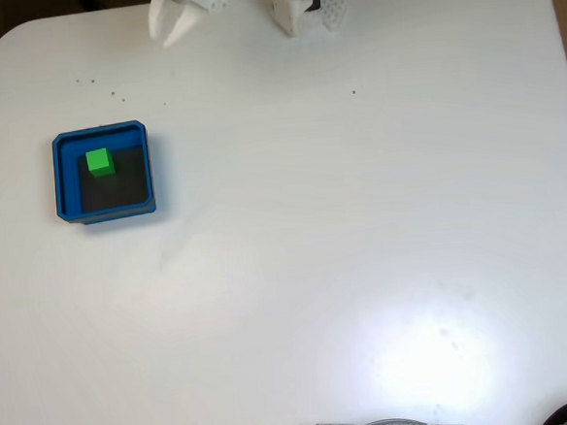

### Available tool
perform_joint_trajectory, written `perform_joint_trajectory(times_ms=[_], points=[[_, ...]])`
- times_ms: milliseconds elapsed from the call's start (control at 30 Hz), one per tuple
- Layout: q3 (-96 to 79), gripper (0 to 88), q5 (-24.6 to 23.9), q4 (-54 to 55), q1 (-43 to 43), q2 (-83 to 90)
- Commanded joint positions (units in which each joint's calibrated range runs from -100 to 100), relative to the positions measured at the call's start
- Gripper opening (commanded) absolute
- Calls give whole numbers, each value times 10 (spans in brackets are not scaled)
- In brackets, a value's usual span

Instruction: Pick up green cube and drop it in the blue box

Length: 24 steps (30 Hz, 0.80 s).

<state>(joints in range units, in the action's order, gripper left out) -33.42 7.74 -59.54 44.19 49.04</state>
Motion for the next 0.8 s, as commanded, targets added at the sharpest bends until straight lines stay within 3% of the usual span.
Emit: perform_joint_trajectory(times_ms=[0,167,400,767], points=[[-66,20,-2,10,0,96],[-160,20,-6,11,0,194],[-268,20,-71,16,-2,312],[-405,20,-78,70,-13,443]])
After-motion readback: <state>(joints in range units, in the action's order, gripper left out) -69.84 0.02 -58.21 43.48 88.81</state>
